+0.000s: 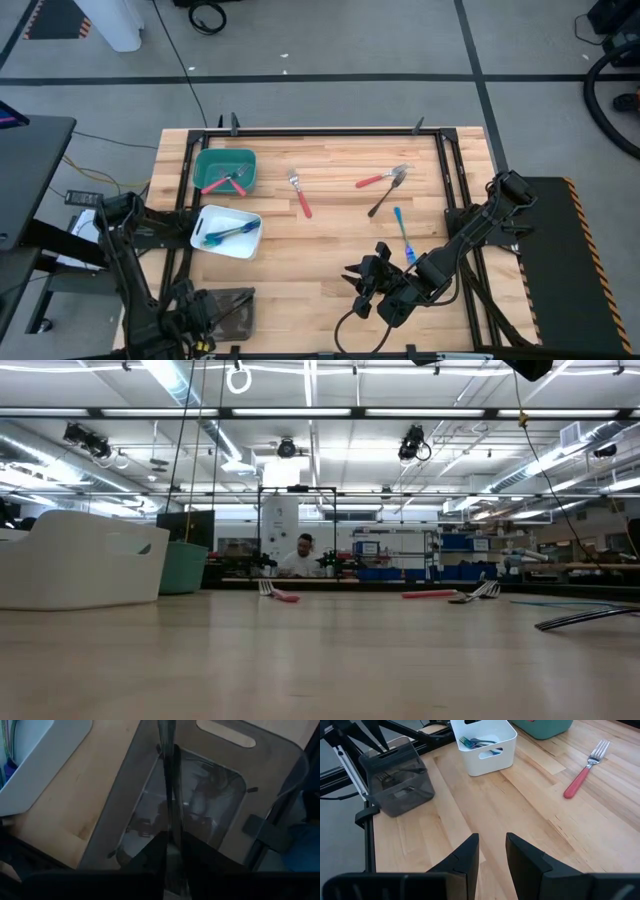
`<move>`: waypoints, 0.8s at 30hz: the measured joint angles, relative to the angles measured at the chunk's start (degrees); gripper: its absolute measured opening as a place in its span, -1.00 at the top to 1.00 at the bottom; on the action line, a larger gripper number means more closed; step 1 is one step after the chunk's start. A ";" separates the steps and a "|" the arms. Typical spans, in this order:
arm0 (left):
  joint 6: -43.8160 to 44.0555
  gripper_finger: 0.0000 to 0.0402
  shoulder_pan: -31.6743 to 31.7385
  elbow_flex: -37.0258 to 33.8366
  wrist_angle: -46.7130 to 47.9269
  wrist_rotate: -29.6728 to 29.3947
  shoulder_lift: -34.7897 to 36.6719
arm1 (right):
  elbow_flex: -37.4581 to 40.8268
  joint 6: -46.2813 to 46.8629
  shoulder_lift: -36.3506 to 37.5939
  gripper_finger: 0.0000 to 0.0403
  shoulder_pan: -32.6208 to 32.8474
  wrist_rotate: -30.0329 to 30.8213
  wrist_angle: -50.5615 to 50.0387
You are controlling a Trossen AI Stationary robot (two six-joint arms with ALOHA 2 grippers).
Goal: Sort silverware by color (type)
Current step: Put the black fork into the black bin, then put the pink fork into the green bin
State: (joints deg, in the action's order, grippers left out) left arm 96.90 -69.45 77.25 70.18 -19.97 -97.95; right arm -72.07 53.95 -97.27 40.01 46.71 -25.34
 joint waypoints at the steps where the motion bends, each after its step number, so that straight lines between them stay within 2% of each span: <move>1: -0.12 0.65 0.24 0.00 0.07 0.01 0.00 | 0.00 0.00 0.00 0.48 0.00 0.01 0.00; 9: -1.95 0.58 2.37 0.00 2.02 -0.12 0.00 | 0.00 -0.06 -0.02 0.48 0.00 0.01 0.00; 18: -4.95 0.59 5.59 0.00 1.19 -4.11 0.00 | 0.00 -0.13 0.00 0.48 -0.12 0.01 -0.50; 21: -5.14 0.59 6.25 0.00 0.12 -6.33 0.00 | 0.00 -0.13 0.00 0.48 -0.55 0.01 -1.71; 24: -5.25 0.59 6.40 0.00 -1.22 -11.44 0.00 | 0.00 -0.13 -0.01 0.48 -1.23 -0.31 -3.38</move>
State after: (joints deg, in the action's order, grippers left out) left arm 91.65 -63.05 77.25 68.96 -31.42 -97.95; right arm -72.07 53.82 -97.29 38.78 46.39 -28.72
